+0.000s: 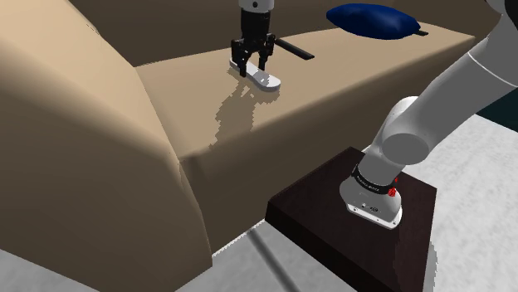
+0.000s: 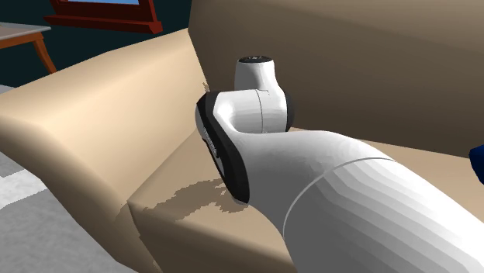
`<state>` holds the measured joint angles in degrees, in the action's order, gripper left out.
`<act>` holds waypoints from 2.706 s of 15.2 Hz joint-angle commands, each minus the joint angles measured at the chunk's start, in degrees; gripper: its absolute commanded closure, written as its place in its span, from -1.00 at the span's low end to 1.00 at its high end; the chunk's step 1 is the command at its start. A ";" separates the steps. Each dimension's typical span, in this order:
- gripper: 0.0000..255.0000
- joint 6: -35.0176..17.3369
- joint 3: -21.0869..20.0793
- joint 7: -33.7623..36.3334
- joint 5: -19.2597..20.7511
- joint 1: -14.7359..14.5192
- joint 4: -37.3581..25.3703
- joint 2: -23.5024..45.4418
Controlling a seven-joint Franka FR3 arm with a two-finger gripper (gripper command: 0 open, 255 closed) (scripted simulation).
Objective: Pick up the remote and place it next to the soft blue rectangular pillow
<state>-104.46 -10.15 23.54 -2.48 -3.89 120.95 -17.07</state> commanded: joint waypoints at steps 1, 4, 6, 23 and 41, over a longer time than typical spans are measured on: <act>1.00 -0.01 0.00 -0.01 0.00 0.00 0.01 0.01; 1.00 2.30 0.08 -0.02 0.04 0.04 -2.26 -0.03; 1.00 3.84 0.12 -0.01 0.07 0.06 -3.83 0.00; 1.00 17.06 0.26 0.25 0.54 0.30 -19.38 2.36; 1.00 30.67 0.75 -0.51 1.56 0.95 -38.79 8.24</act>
<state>-74.06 -9.83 23.79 -1.03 -3.24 82.64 -9.05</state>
